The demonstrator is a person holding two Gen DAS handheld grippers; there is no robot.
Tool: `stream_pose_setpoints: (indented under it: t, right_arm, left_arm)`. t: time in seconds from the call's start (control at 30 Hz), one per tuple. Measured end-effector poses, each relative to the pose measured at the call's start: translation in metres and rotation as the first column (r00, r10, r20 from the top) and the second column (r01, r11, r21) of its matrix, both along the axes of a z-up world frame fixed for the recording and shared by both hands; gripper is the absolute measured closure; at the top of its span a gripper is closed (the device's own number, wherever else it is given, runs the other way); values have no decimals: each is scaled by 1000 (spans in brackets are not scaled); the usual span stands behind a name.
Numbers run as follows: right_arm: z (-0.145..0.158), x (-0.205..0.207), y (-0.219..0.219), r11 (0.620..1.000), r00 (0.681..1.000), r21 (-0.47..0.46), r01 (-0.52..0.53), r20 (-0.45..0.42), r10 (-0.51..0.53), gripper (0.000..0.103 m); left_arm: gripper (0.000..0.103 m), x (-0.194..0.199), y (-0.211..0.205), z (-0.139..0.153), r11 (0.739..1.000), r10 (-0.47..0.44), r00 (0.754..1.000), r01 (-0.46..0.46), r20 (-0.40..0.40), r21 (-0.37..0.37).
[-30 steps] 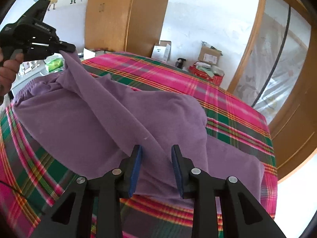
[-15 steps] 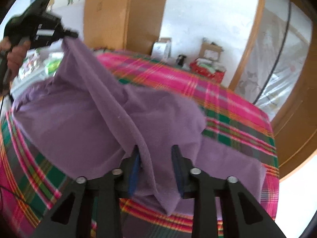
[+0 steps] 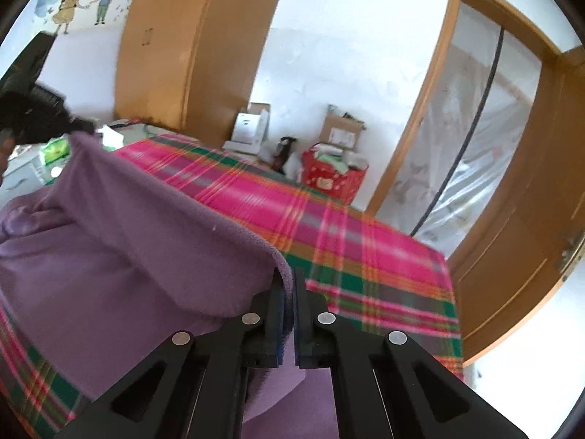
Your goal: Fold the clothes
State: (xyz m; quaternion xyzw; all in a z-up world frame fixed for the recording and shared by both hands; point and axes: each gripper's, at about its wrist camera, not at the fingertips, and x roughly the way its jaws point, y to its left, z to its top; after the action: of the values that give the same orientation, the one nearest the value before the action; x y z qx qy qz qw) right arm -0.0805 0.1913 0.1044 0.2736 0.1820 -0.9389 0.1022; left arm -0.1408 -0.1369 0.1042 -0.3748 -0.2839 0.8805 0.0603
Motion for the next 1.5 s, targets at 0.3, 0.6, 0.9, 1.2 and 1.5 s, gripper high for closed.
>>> stream_pose_setpoints:
  t: [0.3,0.6,0.9,1.2,1.5]
  right_arm:
    - [12,-59,-12,993,999,116,16,-42,-11,100]
    - [1,-108,-31,957,997,290,15,-76,7,100]
    - [-37,-152,-39,929,1000,369,-1,22,-8,100]
    - [-65,-188,-54,913,995,408,9,83,-47,100]
    - [-55,-184,-49,945,990,324,38,119,-81,93]
  left_arm:
    - [100,-27,1,-11,1000,12,999,-12,34,-14]
    - [100,-63,2,-23,999,30,996,-26,80,-47]
    - [100,-96,7,-54,996,42,987,-29,157,-86]
    - [99,-110,5,-71,994,60,979,-40,197,-106]
    - [88,-90,-3,-52,993,-9,988,28,155,-116]
